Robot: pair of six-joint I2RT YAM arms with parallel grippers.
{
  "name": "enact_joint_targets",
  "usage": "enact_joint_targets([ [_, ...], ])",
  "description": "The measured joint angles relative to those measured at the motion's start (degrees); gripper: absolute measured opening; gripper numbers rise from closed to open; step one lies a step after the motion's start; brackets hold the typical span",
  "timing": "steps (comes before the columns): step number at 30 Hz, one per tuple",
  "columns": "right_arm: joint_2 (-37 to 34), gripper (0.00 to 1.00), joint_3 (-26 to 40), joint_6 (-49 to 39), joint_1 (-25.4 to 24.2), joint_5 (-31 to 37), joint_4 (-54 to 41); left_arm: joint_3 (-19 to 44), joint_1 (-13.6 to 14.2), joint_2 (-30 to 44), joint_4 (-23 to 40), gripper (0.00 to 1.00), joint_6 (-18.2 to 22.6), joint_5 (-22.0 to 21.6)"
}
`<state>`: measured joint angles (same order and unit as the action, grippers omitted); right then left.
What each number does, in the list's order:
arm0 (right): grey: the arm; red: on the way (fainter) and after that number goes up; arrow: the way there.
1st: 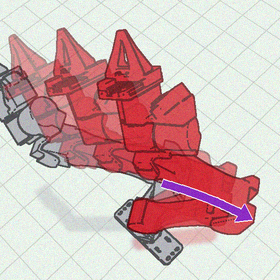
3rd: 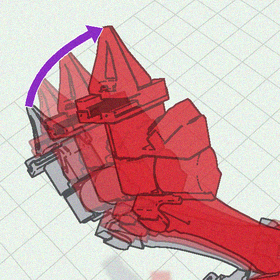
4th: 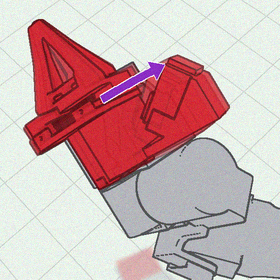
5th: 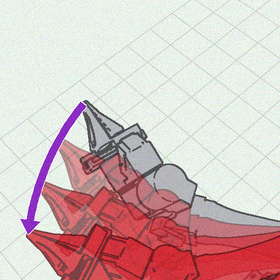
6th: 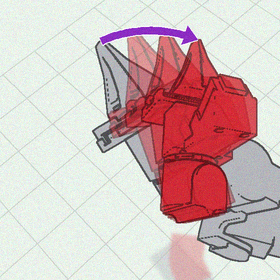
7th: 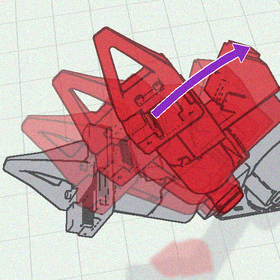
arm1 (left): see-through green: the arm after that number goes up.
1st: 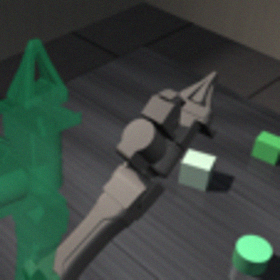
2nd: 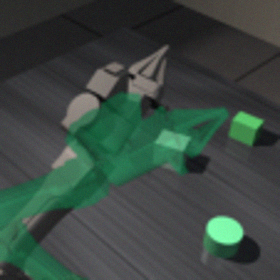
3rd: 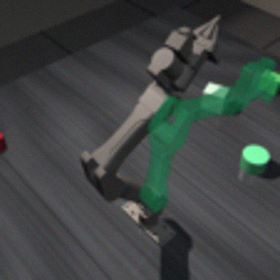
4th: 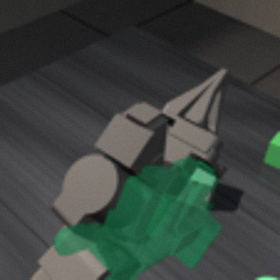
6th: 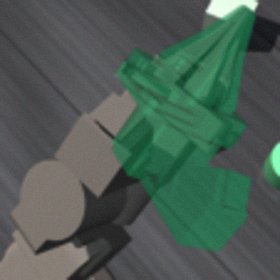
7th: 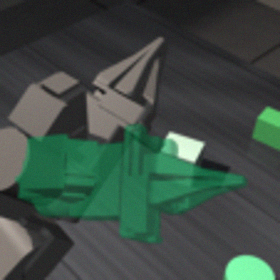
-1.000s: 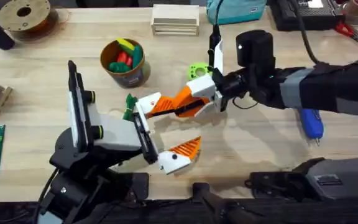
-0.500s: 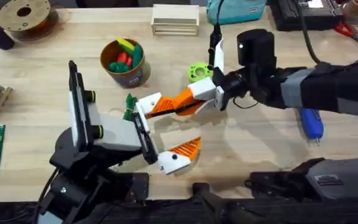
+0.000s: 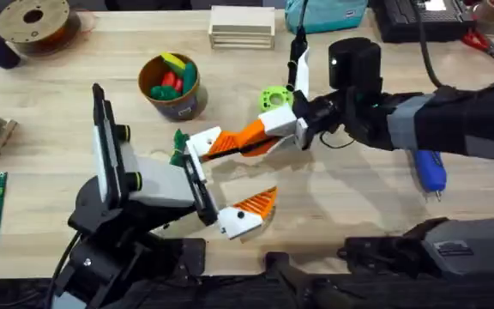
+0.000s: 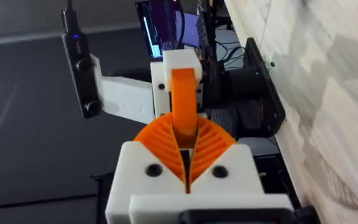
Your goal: Pick up the gripper from the table and insert it into the empty holder that is missing its gripper. Then pick up a screw, insert it into the mounting hole, and use the screwdriver to tighten it. Finally, clean up the table by picking up the vegetable and placing it into the bucket.
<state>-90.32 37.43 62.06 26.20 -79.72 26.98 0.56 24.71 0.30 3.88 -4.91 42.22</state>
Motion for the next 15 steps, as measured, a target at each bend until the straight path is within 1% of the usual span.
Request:
enact_joint_targets([
  [8,-0.36,0.019,1.0,-0.28,0.0,-0.05,-0.24,0.0,0.0,0.0,-0.07,0.987,0.25,-0.47],
  [15,-4.25,0.019,4.17,-0.45,0.0,-1.46,-0.18,0.0,-0.22,0.0,-0.07,0.987,0.36,-1.77],
])
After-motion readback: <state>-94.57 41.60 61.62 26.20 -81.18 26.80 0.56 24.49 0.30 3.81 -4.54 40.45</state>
